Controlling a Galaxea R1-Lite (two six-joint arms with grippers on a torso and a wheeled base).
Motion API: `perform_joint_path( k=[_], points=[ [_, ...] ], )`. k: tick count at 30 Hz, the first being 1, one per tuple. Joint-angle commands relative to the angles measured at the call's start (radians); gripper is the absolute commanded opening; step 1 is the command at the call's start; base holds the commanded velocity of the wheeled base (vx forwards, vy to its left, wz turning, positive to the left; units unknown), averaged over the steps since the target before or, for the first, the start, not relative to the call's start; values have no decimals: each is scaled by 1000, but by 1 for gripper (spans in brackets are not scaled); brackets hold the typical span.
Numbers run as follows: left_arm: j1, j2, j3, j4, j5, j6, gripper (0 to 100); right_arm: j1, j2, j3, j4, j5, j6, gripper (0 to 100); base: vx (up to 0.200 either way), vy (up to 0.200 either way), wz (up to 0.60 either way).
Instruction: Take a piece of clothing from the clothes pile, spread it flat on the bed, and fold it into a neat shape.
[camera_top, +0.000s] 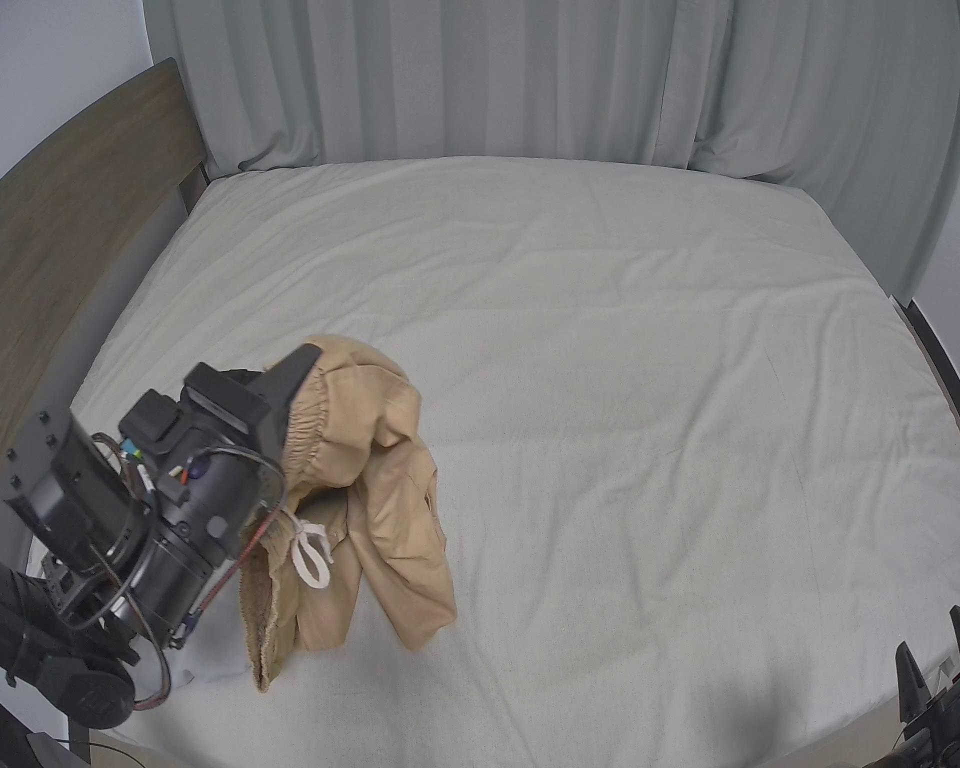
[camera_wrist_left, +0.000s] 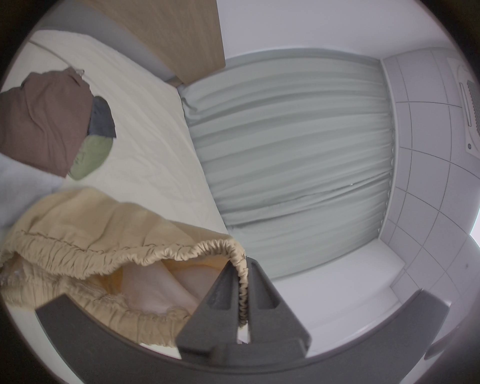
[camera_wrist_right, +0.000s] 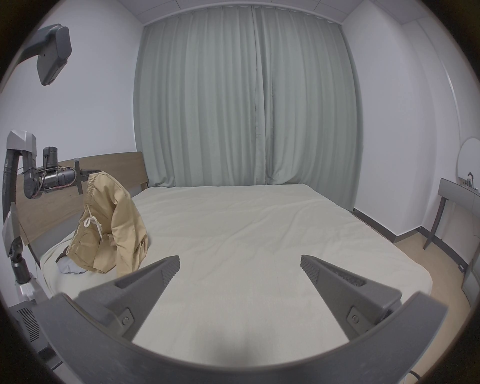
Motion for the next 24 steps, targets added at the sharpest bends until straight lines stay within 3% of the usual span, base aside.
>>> perform_joint_path(
  k=[1,10,14,17,21,24],
  points=[
    [-100,145,-89,-1,-30,-1,0,0,-16,18,-1,1,-1,100,0,0,0],
    [-339,327,-313,11,-117,0,0,0,-16,18,0,1,0,100,0,0,0],
    [-419,364,-417,20,-243,12,0,0,-16,18,0,1,-1,100,0,0,0],
    [-455,369,-540,65,-298,12,0,0,-16,18,0,1,-1,100,0,0,0],
    [-471,343,-684,138,-312,5,0,0,-16,18,0,1,-1,100,0,0,0],
    [-472,283,-762,170,-309,-52,0,0,-16,18,0,1,0,100,0,0,0]
  ],
)
